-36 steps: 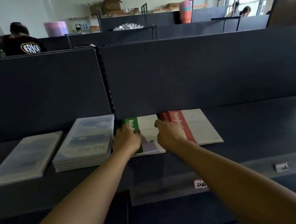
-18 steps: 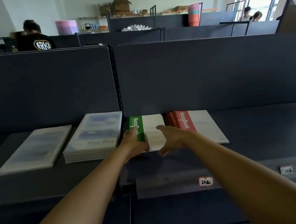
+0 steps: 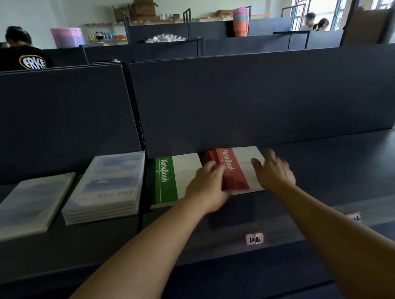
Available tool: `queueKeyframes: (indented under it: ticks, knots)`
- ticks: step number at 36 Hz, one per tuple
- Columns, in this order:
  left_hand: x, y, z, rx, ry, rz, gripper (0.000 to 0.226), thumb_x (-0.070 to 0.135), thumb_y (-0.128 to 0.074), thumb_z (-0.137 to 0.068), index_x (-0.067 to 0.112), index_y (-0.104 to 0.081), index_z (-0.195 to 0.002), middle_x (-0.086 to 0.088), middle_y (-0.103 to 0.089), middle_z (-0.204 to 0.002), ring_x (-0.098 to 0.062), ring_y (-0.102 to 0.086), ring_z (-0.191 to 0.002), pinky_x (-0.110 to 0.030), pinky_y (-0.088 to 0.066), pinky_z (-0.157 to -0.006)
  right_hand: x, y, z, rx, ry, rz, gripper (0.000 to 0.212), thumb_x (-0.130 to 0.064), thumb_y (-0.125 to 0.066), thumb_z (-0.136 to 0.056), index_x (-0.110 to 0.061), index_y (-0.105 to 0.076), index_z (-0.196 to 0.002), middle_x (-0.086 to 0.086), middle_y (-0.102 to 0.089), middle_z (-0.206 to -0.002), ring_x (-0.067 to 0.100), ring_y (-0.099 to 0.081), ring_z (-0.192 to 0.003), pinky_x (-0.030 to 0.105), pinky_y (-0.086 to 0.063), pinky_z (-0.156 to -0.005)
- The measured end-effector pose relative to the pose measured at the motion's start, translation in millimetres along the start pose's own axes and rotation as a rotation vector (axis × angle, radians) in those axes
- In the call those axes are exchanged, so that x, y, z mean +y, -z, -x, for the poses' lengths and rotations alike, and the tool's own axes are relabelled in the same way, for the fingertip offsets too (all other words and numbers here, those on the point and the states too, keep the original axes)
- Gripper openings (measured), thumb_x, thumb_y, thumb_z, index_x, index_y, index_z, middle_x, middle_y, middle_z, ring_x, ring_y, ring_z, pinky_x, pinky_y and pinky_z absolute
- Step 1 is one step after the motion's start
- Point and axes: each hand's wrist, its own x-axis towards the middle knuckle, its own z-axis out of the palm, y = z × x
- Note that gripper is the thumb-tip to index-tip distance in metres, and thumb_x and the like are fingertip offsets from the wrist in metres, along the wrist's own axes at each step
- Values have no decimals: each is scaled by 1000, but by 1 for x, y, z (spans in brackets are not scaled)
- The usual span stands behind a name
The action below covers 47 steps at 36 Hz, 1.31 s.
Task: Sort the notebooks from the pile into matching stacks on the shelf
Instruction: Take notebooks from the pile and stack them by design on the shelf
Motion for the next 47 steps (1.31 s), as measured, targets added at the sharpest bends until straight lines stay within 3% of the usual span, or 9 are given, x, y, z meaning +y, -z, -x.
queueKeyframes:
  ticks: [10, 17, 22, 26, 31, 34, 39, 43, 47]
  knots:
    - [27, -27, -29, -205, 82, -176, 67, 42, -59, -92, 21, -30, -148, -8, -15, -155, -35, -29, -136, -49, -35, -109, 21, -5, -10, -139, 7, 37, 51, -36, -38, -100, -16, -20, -144, 12, -48, -139, 34, -38, -129, 45, -28, -104]
    - [21, -33, -34, -116, 68, -227, 51, 30, -61, -92, 18, -45, -139, -7, -40, -141, -32, -42, -124, -45, -42, -102, 23, -6, -21, -202, 54, 23, 52, -28, -49, -94, -19, -29, -141, 9, -49, -137, 31, -40, -127, 44, -29, -101]
    - [21, -33, -38, -84, 43, -243, 48, 28, -61, -93, 18, -48, -137, -7, -43, -139, -31, -44, -122, -44, -43, -101, 31, 11, -18, -346, 89, 32, 80, -55, -58, -86, -29, -18, -150, 7, -33, -151, 32, -28, -138, 47, -20, -111]
    - [21, -32, -39, -78, 47, -274, 50, 23, -61, -91, 23, -44, -139, -5, -41, -141, -31, -42, -122, -43, -42, -99, 33, 23, -9, -463, 181, 187, 97, -56, -66, -80, -27, -7, -152, 3, -17, -158, 30, -15, -144, 50, -12, -115]
    - [26, -26, -36, -56, 71, -368, 59, 44, -60, -90, 24, -38, -141, -6, -36, -144, -31, -35, -129, -43, -33, -105, 27, 13, -15, -318, 231, 243, 91, -73, -46, -81, -27, -11, -152, -2, -15, -158, 26, -15, -144, 49, -12, -115]
    - [27, -22, -28, 103, 37, -311, 68, 54, -56, -89, 24, -30, -145, -6, -32, -149, -29, -31, -135, -42, -31, -108, 15, 11, -19, -140, 278, 211, 82, -73, -30, -87, -26, -13, -152, -2, -12, -159, 24, -13, -145, 50, -10, -116]
    - [6, 0, -2, 376, -26, -264, 51, 44, -49, -94, 19, -43, -139, -1, -43, -141, -22, -38, -129, -37, -30, -106, -22, 8, -13, 112, 403, 84, 62, -58, -31, -96, -23, -29, -147, -1, -32, -152, 22, -26, -140, 44, -13, -116]
    - [-37, 24, 26, 535, 21, -249, 37, 30, -58, -86, 13, -62, -119, -5, -60, -118, -30, -56, -109, -40, -42, -91, -69, -8, 5, 101, 503, 2, 50, -47, -31, -100, -23, -35, -144, 0, -37, -149, 23, -28, -138, 42, -13, -115]
    - [-86, 54, 61, 554, 232, -280, 34, 25, -55, -92, 17, -57, -126, -2, -56, -126, -27, -49, -118, -38, -36, -96, -120, -29, 34, 122, 638, 1, 44, -42, -34, -100, -24, -40, -139, -1, -43, -145, 23, -34, -134, 40, -19, -111]
